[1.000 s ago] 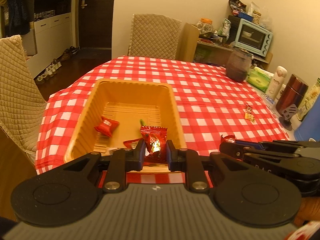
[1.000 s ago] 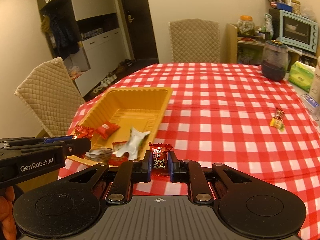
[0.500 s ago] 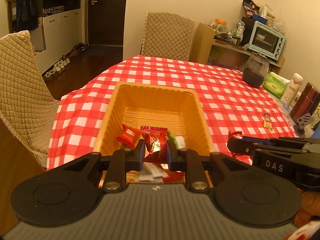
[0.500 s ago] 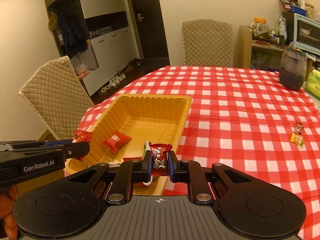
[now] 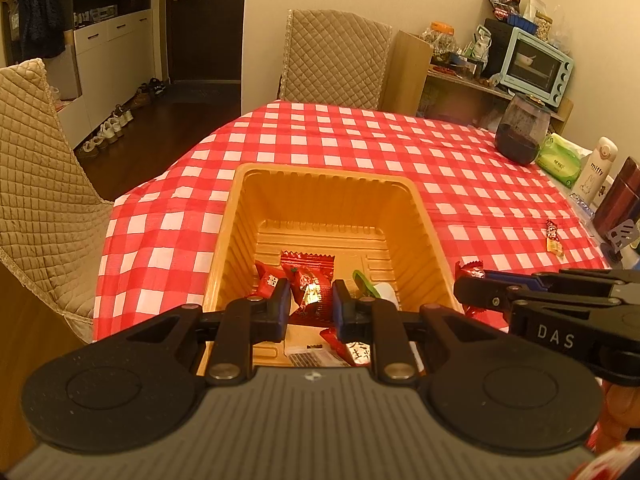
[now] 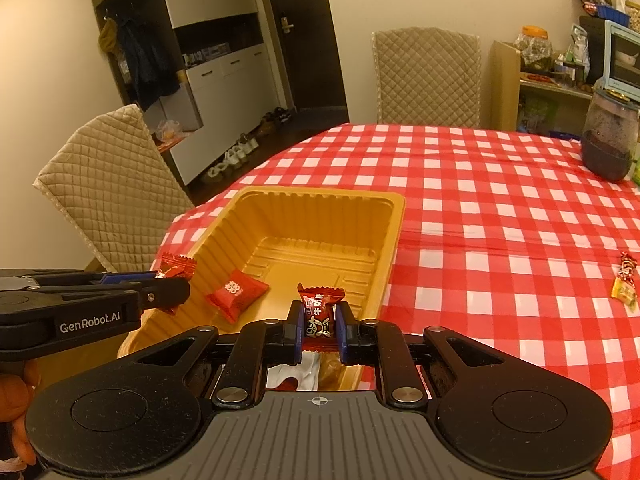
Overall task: Organize snacks
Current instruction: 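Open the left gripper over the tray while the right opens to drop its candy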
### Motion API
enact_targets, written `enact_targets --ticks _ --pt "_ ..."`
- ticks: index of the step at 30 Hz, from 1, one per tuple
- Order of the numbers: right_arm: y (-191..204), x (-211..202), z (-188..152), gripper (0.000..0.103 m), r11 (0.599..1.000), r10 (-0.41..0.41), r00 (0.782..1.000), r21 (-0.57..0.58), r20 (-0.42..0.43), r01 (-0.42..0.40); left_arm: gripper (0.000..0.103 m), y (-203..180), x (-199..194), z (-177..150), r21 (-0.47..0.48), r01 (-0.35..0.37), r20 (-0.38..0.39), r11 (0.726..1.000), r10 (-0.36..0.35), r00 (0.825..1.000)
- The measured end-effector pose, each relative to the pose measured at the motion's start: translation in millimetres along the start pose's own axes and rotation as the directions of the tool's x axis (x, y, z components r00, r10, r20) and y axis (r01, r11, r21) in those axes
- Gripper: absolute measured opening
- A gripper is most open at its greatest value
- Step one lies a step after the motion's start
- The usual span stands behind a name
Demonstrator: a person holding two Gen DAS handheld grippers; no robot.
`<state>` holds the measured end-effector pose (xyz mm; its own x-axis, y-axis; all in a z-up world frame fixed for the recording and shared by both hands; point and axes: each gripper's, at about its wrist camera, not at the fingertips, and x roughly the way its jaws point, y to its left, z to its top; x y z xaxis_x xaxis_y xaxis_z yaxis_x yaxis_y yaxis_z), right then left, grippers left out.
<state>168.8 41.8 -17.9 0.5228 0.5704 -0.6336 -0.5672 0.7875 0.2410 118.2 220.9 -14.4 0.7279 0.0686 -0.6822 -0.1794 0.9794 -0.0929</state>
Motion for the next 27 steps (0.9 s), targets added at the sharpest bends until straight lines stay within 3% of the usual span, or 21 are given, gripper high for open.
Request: enact_targets --ticks 7,10,27 --pt "-2 12 3 0.017 1.000 0.000 1.000 0.009 -0.011 0.000 0.020 2 13 3 0.010 0.008 -0.016 1.000 -0.008 1.000" --pt "-2 14 1 0.017 1.000 -0.001 1.000 0.011 -0.013 0.001 0.032 4 16 4 0.016 -0.002 -0.020 1.000 0.003 1.000" --pt "7 16 4 0.017 1.000 0.021 1.000 0.008 -0.016 -0.021 0.032 28 -7 1 -0.054 -0.043 0.012 0.998 0.044 0.999"
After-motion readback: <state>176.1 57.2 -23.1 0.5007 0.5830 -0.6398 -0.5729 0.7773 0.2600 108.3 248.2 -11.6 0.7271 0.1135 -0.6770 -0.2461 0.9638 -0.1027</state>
